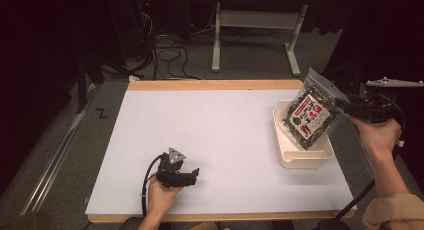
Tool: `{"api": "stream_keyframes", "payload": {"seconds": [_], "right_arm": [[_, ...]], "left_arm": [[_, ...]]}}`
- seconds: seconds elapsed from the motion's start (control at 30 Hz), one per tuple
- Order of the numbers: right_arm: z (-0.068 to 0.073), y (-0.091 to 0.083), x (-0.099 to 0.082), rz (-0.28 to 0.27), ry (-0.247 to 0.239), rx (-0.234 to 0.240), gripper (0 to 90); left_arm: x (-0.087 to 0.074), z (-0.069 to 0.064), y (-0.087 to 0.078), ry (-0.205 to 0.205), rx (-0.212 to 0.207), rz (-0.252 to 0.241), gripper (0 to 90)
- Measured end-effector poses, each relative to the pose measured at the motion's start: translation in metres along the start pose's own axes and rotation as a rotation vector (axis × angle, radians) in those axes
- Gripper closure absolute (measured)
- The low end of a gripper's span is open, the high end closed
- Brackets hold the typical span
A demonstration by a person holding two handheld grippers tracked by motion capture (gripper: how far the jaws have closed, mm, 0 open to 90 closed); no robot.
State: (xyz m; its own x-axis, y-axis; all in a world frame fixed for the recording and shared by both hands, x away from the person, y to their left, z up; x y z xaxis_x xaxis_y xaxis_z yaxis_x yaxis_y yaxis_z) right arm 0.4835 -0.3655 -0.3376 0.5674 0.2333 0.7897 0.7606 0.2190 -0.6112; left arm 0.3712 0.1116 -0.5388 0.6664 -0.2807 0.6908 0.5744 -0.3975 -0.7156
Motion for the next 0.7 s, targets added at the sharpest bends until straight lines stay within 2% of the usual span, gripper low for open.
{"api": "stream_keyframes", "payload": {"seconds": [0.3,0.4,0.47,0.7], "right_arm": [[0.008,-0.016,0.000,-0.065,-0.014,0.036,51.3],[0.008,-0.019,-0.003,-0.076,-0.003,0.035,50.3],[0.009,-0.022,-0.006,-0.086,0.007,0.016,48.0],[0.017,-0.029,-0.013,-0.104,-0.030,0.048,48.2]], "left_arm": [[-0.001,0.001,-0.001,-0.002,0.003,-0.002,21.3],[-0.001,0.000,0.000,-0.002,0.003,-0.001,21.3],[-0.001,-0.001,-0.001,0.002,0.003,-0.002,21.3],[-0.001,0.000,0.000,-0.001,0.002,0.000,21.3]]}}
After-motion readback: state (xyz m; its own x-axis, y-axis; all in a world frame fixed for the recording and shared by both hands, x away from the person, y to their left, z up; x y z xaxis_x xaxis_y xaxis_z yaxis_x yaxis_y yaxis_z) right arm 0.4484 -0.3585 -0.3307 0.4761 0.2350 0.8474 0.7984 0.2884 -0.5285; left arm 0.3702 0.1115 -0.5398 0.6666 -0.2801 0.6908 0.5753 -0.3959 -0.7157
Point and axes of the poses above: each handheld gripper's, and its own axes: y roughly forward along the jaws, x roughly out of its top, z roughly to its left, the point moved 5 cm from there along y, roughly forward along the jaws, and after that the axes turned 2 degrees about z, right-handed, at the moved point
